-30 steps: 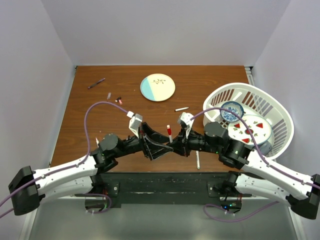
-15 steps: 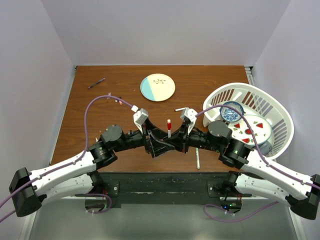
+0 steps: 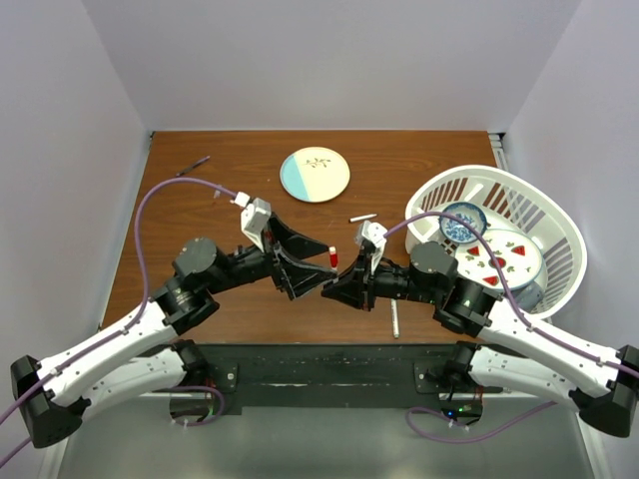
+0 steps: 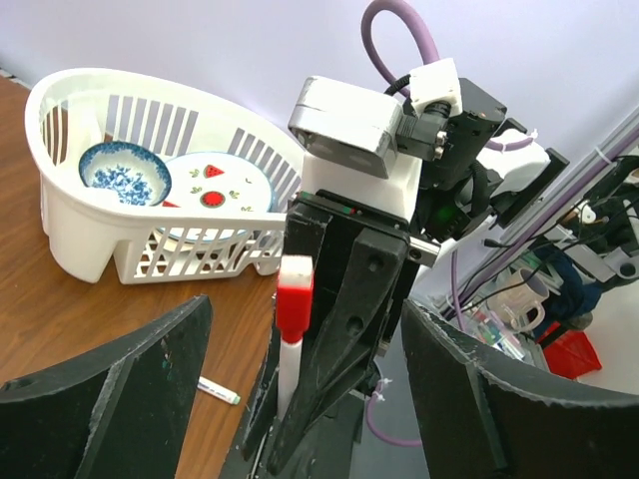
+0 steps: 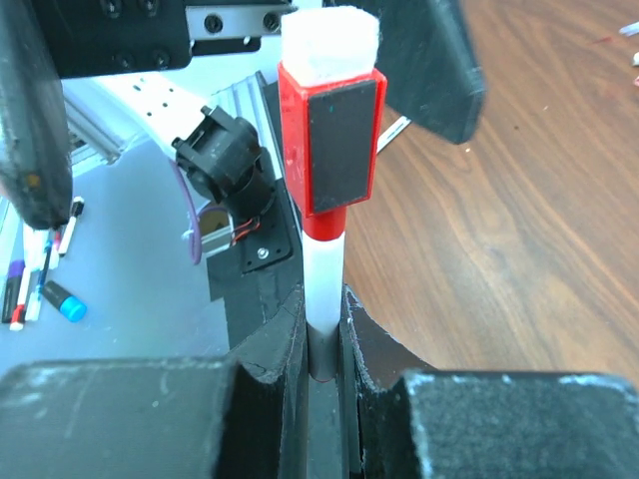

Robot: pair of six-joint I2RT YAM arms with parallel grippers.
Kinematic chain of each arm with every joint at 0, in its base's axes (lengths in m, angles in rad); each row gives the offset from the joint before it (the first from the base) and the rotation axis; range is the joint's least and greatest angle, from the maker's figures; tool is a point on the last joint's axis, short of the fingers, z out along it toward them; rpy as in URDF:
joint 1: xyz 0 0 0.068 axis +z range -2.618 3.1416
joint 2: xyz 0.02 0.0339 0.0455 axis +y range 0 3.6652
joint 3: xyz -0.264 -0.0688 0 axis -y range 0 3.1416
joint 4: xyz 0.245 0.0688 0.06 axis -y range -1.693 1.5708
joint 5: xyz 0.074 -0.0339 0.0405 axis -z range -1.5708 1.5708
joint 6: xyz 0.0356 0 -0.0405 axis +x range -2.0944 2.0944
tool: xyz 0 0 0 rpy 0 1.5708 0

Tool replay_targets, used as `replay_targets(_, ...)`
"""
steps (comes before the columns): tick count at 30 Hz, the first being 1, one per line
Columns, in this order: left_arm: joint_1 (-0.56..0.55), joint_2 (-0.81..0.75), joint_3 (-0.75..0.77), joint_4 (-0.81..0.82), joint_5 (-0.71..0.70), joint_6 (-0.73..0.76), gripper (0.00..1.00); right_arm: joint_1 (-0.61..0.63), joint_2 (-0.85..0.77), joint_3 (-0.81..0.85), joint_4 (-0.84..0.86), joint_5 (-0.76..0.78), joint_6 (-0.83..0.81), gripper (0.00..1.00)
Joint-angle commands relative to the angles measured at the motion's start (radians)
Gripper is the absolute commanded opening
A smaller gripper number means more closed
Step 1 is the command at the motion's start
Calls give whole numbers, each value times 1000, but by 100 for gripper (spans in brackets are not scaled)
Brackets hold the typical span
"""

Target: Insert the pens into the pen caps

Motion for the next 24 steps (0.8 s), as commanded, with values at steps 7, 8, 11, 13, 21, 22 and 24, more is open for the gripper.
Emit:
replay_targets(7, 4, 87, 85, 50, 67, 23, 71, -3, 0, -3, 54, -42, 24, 0)
replay_targets(8, 4, 88, 82, 53, 74, 21, 68, -3, 0, -3, 55, -49, 24, 0)
replay_targets(11, 4, 102, 70, 68, 104, 15, 44, -3, 5, -3, 58, -58, 27, 0)
replay_targets(13, 4, 108, 59, 96, 126, -11, 19, -3, 5, -4, 64, -55, 30, 0)
replay_targets(21, -8, 181, -206, 548, 239, -334, 0, -3, -10, 28, 163, 90, 34, 0)
replay_targets(22, -14, 191, -232, 588, 242, -383, 0, -5, -16, 43, 182, 139, 27, 0)
replay_targets(24, -35, 215, -284, 620, 232, -393, 0, -5, -18, 66, 187, 175, 9, 0)
